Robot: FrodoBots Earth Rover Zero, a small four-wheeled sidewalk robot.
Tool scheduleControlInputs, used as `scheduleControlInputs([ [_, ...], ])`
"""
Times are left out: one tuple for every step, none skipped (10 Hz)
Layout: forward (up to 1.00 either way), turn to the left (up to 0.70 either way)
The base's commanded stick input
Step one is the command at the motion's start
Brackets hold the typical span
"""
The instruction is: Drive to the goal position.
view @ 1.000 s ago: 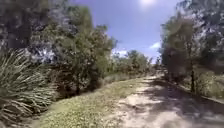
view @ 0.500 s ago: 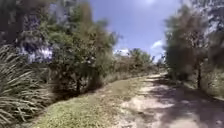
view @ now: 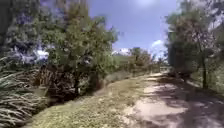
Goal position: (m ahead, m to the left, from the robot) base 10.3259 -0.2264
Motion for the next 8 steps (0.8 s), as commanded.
scheduleControlInputs([
  [0.7,-0.35],
  [0.7,-0.35],
  [0.7,-0.35],
  [0.7,-0.35],
  [0.7,-0.35],
  [0.7,0.0],
  [0.7,0.0],
  [0.7,0.0],
])
